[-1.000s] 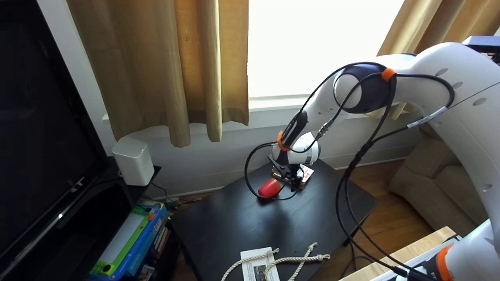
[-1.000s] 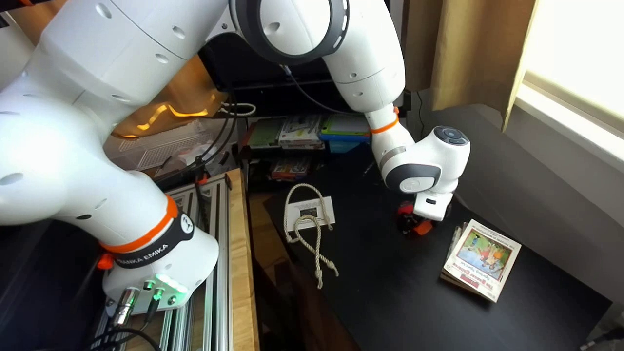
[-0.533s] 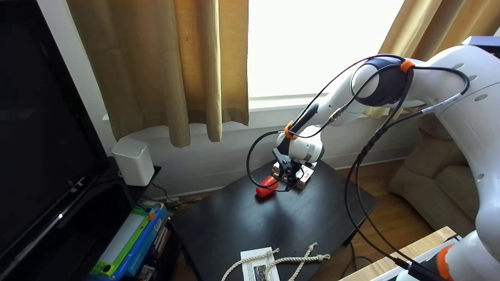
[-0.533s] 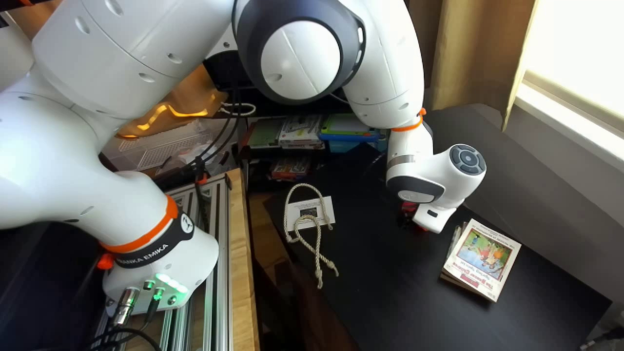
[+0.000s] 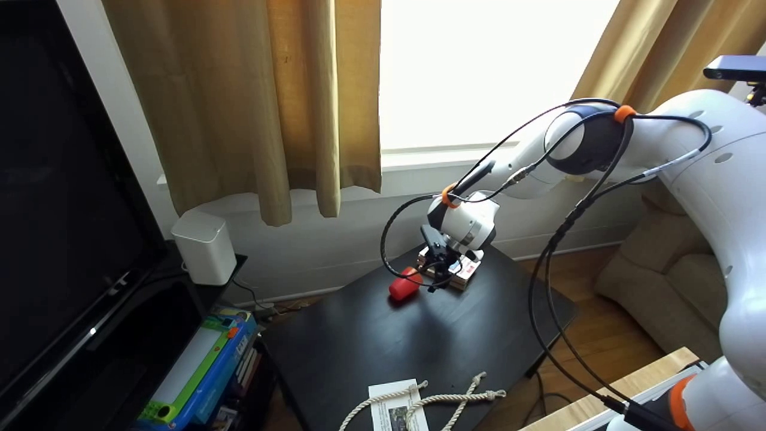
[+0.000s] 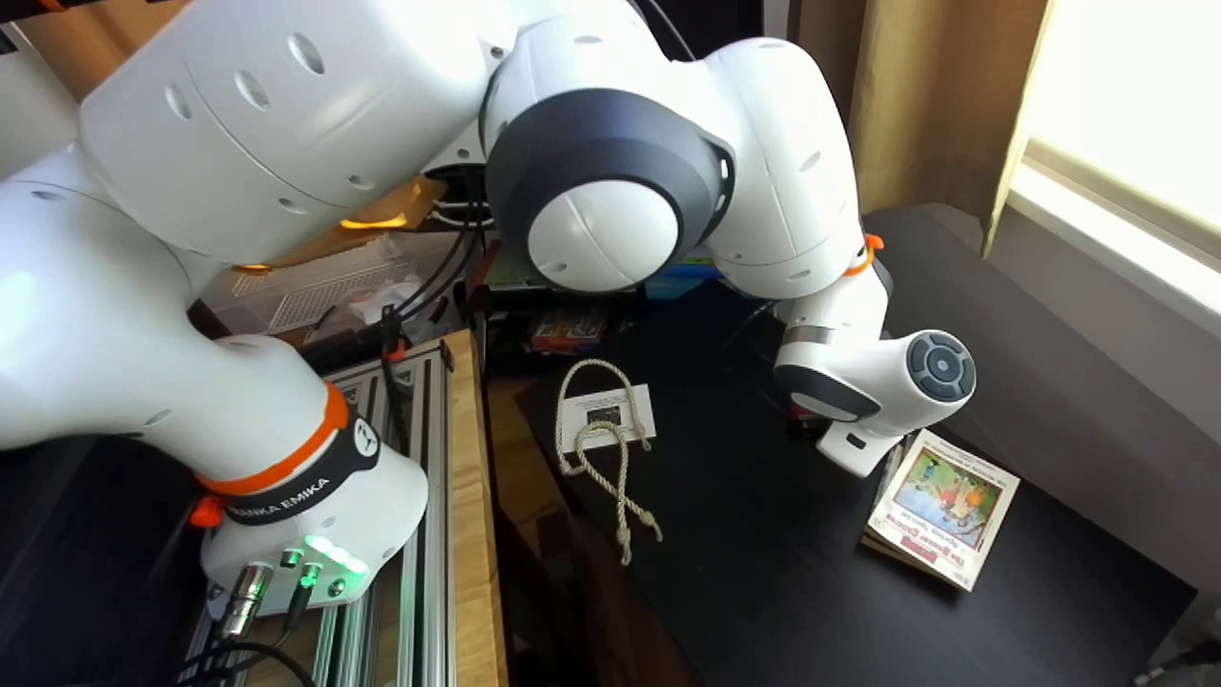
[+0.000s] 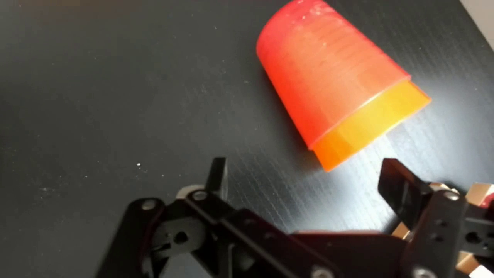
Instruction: Pick up the pink cup and put it on the orange cup, pick up both stacked cups and place them the right way up on the table
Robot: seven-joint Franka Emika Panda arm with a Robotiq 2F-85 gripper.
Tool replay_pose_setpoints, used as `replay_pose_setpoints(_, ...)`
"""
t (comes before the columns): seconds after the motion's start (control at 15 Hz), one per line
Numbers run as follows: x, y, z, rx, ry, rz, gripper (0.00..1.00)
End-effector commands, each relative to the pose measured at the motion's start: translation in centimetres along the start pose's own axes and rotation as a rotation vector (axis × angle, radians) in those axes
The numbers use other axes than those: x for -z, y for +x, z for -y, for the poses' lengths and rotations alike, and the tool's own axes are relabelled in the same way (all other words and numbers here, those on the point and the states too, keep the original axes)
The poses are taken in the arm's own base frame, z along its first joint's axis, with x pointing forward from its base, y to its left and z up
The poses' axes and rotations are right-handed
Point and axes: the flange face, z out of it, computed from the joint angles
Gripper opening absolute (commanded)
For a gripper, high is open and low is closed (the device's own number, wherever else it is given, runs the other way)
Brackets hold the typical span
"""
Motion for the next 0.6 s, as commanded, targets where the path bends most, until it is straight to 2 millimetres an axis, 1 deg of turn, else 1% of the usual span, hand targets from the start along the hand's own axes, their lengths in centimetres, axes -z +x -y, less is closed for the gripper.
replay_pose_setpoints(0.0, -1.5, 0.7, 1.2, -0.005, -0.008, 0.083, 1.00)
replay_pose_setpoints(0.27, -2.6, 0.9, 2.1, -0.019, -0.039, 0.155, 1.00)
replay_pose_setpoints(0.53, -3.8, 1.3, 2.6, -0.035, -0.073, 0.193, 1.00)
